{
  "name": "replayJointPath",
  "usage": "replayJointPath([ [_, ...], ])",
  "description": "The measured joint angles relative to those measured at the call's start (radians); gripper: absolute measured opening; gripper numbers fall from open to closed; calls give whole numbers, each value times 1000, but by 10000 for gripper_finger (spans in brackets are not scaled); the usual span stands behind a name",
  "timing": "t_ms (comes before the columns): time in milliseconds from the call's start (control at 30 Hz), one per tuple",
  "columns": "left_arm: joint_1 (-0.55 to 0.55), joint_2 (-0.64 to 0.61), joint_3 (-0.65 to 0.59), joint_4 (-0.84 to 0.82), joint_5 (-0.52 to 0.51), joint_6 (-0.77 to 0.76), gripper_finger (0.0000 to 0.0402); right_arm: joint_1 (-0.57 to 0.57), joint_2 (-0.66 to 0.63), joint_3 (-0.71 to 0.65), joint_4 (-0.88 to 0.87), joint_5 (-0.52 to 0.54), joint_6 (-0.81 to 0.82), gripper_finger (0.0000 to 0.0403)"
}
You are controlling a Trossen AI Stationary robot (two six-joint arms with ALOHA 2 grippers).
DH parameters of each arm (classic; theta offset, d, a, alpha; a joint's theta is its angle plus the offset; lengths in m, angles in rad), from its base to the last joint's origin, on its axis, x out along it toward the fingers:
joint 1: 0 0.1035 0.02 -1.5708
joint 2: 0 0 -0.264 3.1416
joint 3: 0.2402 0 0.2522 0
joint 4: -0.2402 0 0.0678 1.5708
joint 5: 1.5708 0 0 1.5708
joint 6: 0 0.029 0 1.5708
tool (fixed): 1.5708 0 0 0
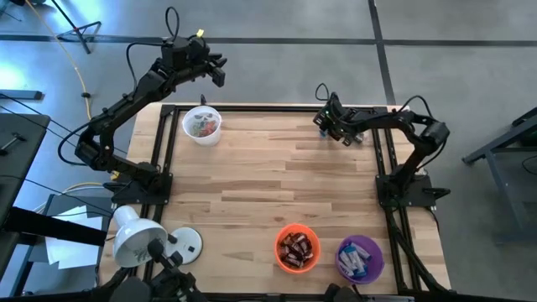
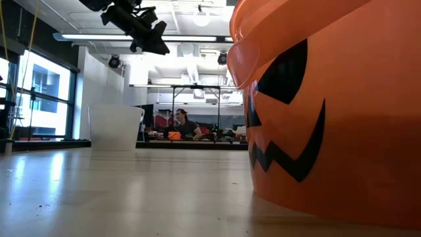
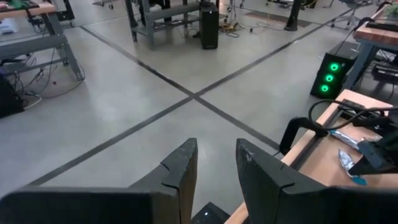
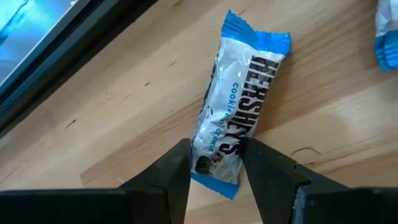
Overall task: Organize candy in baskets
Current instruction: Put the white chocolate into the purple bucket
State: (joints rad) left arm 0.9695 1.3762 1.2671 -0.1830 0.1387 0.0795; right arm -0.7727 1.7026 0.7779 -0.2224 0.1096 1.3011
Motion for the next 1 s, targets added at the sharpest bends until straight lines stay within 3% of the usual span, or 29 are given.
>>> replayJointPath([
  [200, 0, 0, 0, -45, 0, 0, 99, -1, 0, 0, -19, -26, -1, 123],
  [467, -1, 0, 0, -82, 0, 0, 99, -2, 0, -1, -29, -64, -72, 13],
  [700, -1, 0, 0, -118, 0, -45, 99, 2, -31, -8, -49, -174, -113, 5],
  [1000, -1, 0, 0, -200, 5, -50, 99, 66, -293, -12, -191, -221, -123, 2],
])
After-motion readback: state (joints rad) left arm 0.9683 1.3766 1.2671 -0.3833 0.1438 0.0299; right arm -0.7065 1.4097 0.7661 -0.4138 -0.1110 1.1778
